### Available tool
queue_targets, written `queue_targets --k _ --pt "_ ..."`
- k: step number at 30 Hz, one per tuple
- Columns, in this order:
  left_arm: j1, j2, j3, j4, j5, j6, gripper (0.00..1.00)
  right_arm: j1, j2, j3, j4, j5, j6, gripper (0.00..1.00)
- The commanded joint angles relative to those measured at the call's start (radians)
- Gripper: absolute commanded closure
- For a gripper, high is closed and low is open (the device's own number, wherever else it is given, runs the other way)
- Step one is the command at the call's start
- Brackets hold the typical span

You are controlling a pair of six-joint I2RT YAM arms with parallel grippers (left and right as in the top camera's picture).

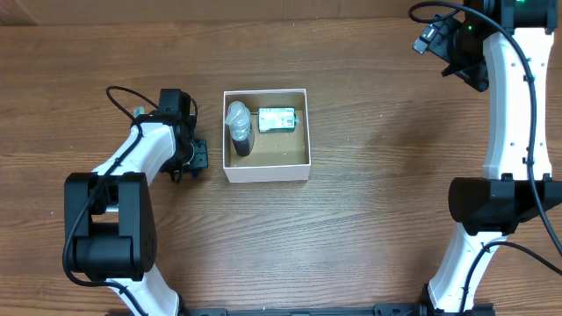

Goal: Pack container
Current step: 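Reach the left gripper down to the blue razor and grasp it, then carry the razor into the box and release it with the left gripper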

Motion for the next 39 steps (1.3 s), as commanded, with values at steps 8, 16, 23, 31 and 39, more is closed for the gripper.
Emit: queue_targets --k 8,16,23,31,39 --pt "-0.003 0.006 0.018 -0.067 -0.024 -0.006 0.91 -0.002 -0.009 0.015 0.002 -0.002 0.000 0.00" --pt "-0.003 0.005 0.245 -0.277 -0.020 -0.006 0.96 -0.002 -0.009 0.015 0.002 -0.002 0.000 0.00" --pt "-0.003 -0.009 0.589 -0.521 -0.008 -0.009 0.96 -0.002 -0.009 0.015 0.002 -0.002 0.000 0.00" --pt "-0.021 -0.089 0.822 -0.607 0.278 0.142 0.96 -0.002 -0.009 0.015 0.002 -0.002 0.000 0.00" --pt "-0.206 -0.142 0.821 -0.677 0.375 0.473 0.96 -0.002 -0.009 0.015 0.002 -0.002 0.000 0.00"
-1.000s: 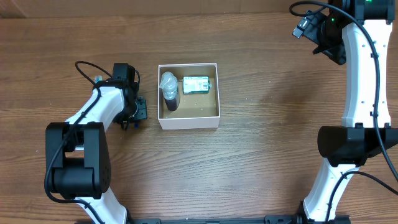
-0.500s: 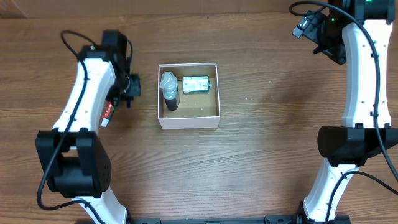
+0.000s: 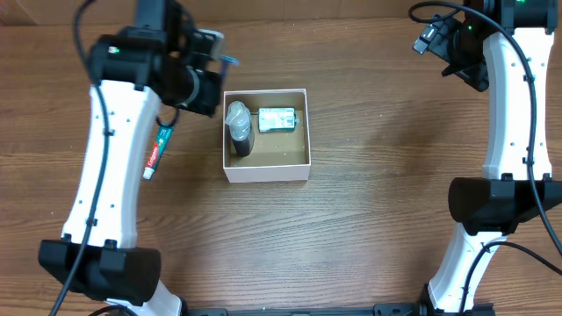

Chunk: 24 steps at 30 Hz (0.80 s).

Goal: Pack container
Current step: 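Carry the razor into the box and release it with the left gripper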

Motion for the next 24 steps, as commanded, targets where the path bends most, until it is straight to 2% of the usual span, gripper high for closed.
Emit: queue_targets --k 1,8,13,19,21,24 --pt "-0.119 -0.024 0.012 -0.029 0.075 0.233 0.96 -0.002 -0.009 0.015 0.003 -0.001 0.000 0.00" --pt "-0.237 -0.022 -0.154 0.019 0.072 0.375 0.95 -0.002 -0.009 0.015 0.003 -0.001 0.000 0.00" --pt "-0.239 -0.021 -0.327 0.110 0.047 0.434 0.95 -0.002 -0.009 0.015 0.003 -0.001 0.000 0.00" --pt "-0.239 -0.021 -0.476 0.263 -0.040 0.440 0.93 -0.002 -0.009 0.015 0.003 -0.001 0.000 0.00" --pt "-0.238 -0.021 -0.482 0.273 -0.043 0.433 0.91 -0.002 -0.009 0.015 0.003 -0.001 0.000 0.00" --pt "-0.238 -0.021 -0.482 0.283 -0.051 0.432 0.76 -0.002 -0.009 0.015 0.003 -0.001 0.000 0.00"
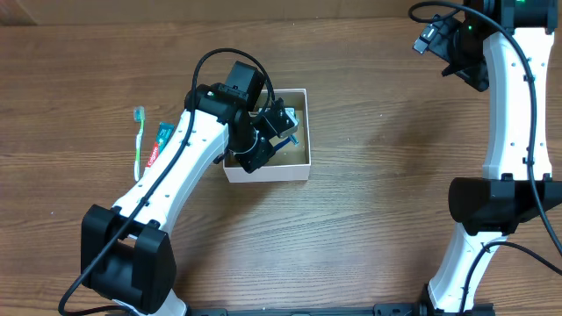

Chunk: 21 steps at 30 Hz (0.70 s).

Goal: Pack container
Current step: 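Carry the razor into the box and release it with the left gripper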

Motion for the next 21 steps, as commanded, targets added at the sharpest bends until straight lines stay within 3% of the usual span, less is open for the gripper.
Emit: queue_targets --k 1,6,11,13,17,21 --pt "0.000 -0.017 -0.004 0.019 -0.021 0.008 0.70 -0.002 -0.009 0.015 0.003 -0.001 0.000 0.00" --pt "-0.001 -0.017 0.003 0.021 -0.008 -0.004 0.50 -0.002 -0.009 0.015 0.003 -0.001 0.000 0.00" --pt "-0.001 -0.017 0.173 -0.073 0.111 -0.029 0.52 -0.002 -0.009 0.015 0.003 -0.001 0.000 0.00" --pt "0.008 -0.017 0.298 -0.129 0.041 -0.132 0.53 -0.002 -0.009 0.015 0.003 -0.001 0.000 0.00" --pt "0.090 -0.018 0.463 -0.211 -0.252 -0.430 0.45 -0.002 -0.009 0.015 0.003 -0.001 0.000 0.00" --pt "0.278 -0.015 0.451 -0.230 -0.255 -0.566 0.41 -0.002 -0.009 0.015 0.003 -0.001 0.000 0.00"
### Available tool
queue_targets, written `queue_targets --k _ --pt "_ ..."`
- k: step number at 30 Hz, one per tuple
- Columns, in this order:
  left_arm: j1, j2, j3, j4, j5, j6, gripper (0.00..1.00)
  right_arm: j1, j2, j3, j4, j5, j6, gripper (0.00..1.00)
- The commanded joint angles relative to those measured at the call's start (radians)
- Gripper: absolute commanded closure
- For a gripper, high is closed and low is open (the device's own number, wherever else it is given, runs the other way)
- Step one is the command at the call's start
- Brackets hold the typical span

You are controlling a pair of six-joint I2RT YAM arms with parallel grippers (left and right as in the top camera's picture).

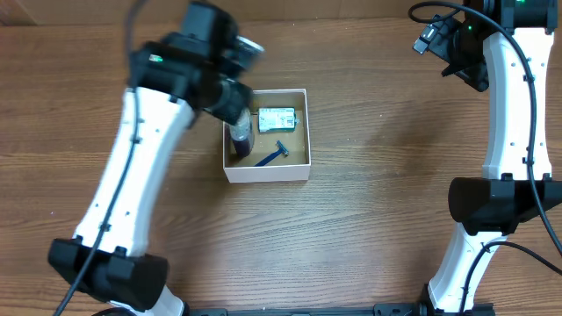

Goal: Pack container
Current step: 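Carry the razor into the box and release it with the left gripper, then grasp the Colgate toothpaste tube with the left gripper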

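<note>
The white open box (pixel 303 171) sits mid-table. Inside it a dark bottle with a clear cap (pixel 240 139) stands at the left, and a green packet (pixel 277 118) lies at the back. A blue razor (pixel 272 156) lies at the front, free of any gripper. My left gripper (pixel 230 98) is raised and blurred over the box's back left corner and holds nothing. My right gripper (pixel 464 63) hangs high at the far right, away from the box, and its fingers are not clear.
The raised left arm (pixel 132 167) covers the table to the left of the box. The right arm's white links (pixel 509 114) run down the right side. Bare wood lies in front of the box and to its right.
The left gripper was down inside the box with the blue razor. Now the razor lies loose in the front of the box and the gripper is up at its back left corner.
The left gripper was low on the table left of the box. Then it was raised near the box's back left corner with a blue thing in it. Then it was down in the box, and now the razor lies there. The right arm stayed still.
</note>
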Motion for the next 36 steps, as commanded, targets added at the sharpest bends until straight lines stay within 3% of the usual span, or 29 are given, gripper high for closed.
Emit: queue_targets --k 1,5,15,31,33,35,36 --pt "0.190 -0.008 -0.025 0.000 -0.039 -0.184 0.41 -0.002 -0.009 0.015 0.002 -0.001 0.000 0.00" --pt "0.350 -0.002 -0.172 0.140 0.055 -0.187 0.28 -0.002 -0.009 0.015 0.002 -0.001 0.000 0.00" --pt "0.420 0.126 -0.466 0.306 0.035 -0.060 0.28 -0.002 -0.009 0.015 0.002 -0.001 0.000 0.00" --pt "0.420 0.377 -0.484 0.395 -0.026 -0.059 0.31 -0.002 -0.009 0.015 0.002 -0.001 0.000 0.00" --pt "0.420 0.377 -0.484 0.398 -0.024 -0.060 0.35 -0.002 -0.009 0.015 0.002 -0.001 0.000 0.00" --pt "0.420 0.377 -0.484 0.397 -0.024 -0.061 0.48 -0.002 -0.009 0.015 0.002 -0.001 0.000 0.00" --pt "0.419 0.377 -0.484 0.396 -0.023 -0.064 0.60 -0.002 -0.009 0.015 0.002 -0.001 0.000 0.00"
